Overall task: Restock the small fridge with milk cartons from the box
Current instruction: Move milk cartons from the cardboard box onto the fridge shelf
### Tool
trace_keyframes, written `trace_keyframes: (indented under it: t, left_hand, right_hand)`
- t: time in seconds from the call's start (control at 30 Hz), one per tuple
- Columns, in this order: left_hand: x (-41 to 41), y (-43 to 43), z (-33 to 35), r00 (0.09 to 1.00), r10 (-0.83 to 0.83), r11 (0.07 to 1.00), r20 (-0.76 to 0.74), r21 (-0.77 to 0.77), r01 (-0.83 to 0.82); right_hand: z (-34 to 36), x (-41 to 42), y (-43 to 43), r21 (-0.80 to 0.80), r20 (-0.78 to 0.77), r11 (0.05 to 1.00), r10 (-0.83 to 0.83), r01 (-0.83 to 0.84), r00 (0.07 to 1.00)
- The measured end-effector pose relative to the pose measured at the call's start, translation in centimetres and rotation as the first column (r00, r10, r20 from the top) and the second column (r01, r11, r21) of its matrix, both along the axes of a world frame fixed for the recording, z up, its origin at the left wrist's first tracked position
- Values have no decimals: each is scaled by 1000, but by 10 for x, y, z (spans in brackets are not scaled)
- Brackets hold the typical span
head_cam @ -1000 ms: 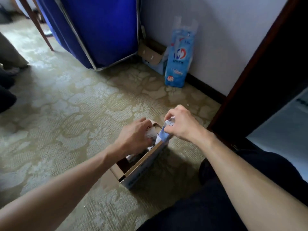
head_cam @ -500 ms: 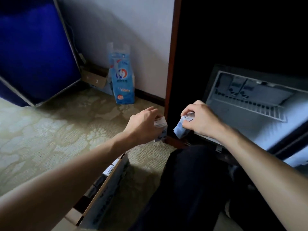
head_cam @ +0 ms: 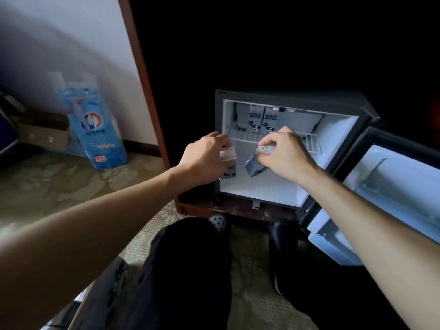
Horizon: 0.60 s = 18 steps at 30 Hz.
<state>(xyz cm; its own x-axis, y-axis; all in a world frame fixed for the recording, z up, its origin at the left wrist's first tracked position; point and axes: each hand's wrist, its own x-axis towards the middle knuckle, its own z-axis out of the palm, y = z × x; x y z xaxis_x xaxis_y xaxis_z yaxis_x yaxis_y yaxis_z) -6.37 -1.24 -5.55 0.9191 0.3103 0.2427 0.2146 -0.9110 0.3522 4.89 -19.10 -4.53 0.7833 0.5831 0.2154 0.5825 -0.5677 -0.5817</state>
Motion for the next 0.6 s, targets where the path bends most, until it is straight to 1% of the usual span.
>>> trace_keyframes:
  t: [0.13,0.23,0.47,0.53,0.6]
  left_hand:
    - [38,-15,1,998,-35,999,50,31,34]
    - [64,-23,-4,993,-70,997,100,-7,71]
    - [114,-30,-26,978,-51,992,201,-104,73]
    - [127,-31,-34,976,-49,989,212,-127,78]
    - [136,-33,-40,977,-59,989,205,-118,84]
  right_hand:
    - [-6,20,-14,29,17,991,-133,132,991]
    - [-13,33,-26,59,20,978,-200,199,979]
    - [-39,66,-28,166,1,936,-316,312,949]
    - [-45,72,-24,168,18,932,-330,322,944]
    - [-49,77,-20,169,39,928,-342,331,939]
